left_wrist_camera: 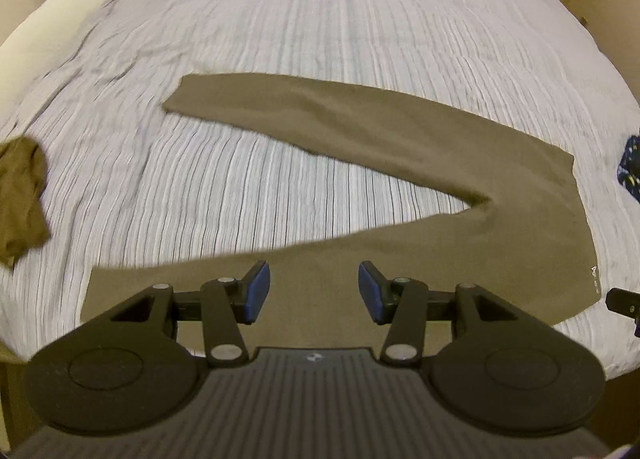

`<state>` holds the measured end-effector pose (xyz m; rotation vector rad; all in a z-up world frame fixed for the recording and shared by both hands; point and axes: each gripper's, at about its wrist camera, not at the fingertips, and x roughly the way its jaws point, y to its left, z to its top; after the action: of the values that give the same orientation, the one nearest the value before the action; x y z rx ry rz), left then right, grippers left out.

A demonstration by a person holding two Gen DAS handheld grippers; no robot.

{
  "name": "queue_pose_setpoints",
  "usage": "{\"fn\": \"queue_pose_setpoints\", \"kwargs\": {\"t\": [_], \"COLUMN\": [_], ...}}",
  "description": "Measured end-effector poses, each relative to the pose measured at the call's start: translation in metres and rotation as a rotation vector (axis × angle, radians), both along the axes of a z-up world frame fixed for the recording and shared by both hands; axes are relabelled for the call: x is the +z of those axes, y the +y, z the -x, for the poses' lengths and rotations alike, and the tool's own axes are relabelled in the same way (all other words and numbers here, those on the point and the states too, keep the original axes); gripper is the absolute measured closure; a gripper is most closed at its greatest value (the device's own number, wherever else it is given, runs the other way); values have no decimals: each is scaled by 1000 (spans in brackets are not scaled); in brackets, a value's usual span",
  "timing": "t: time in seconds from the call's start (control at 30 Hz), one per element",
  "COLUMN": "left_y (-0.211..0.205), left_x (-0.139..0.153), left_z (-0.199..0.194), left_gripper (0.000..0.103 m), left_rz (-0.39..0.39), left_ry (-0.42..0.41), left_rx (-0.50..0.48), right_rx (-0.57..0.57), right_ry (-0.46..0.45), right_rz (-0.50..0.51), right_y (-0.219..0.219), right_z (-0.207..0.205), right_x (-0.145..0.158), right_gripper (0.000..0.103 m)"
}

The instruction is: Fold clothes

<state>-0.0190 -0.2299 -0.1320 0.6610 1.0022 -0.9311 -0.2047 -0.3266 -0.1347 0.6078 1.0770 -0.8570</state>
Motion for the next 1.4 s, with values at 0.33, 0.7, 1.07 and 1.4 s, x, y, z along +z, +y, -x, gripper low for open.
{"fn": "queue_pose_setpoints", "kwargs": {"t": [0.33,0.7,1.07,1.4], "left_y": [-60,-98,-200,-297], "left_x": [-25,-63,-143,-209], "left_z": [-45,-86,-137,-177], "left_gripper": [58,58,61,62], "left_rz": [-24,44,161,147], "left_ry": [47,123,124,-22], "left_rx": [-144,-186,-415,-880], "right_rx": [-96,-124,101,459], "right_ry": [67,19,-116,-112], "right_rz": [-18,18,71,136], "right_y": [-19,-78,-197,-303], "right_z": [-49,-49,-53,-97], "right_x": [-19,-48,-118,-174], "right_gripper": [17,17,18,18]}}
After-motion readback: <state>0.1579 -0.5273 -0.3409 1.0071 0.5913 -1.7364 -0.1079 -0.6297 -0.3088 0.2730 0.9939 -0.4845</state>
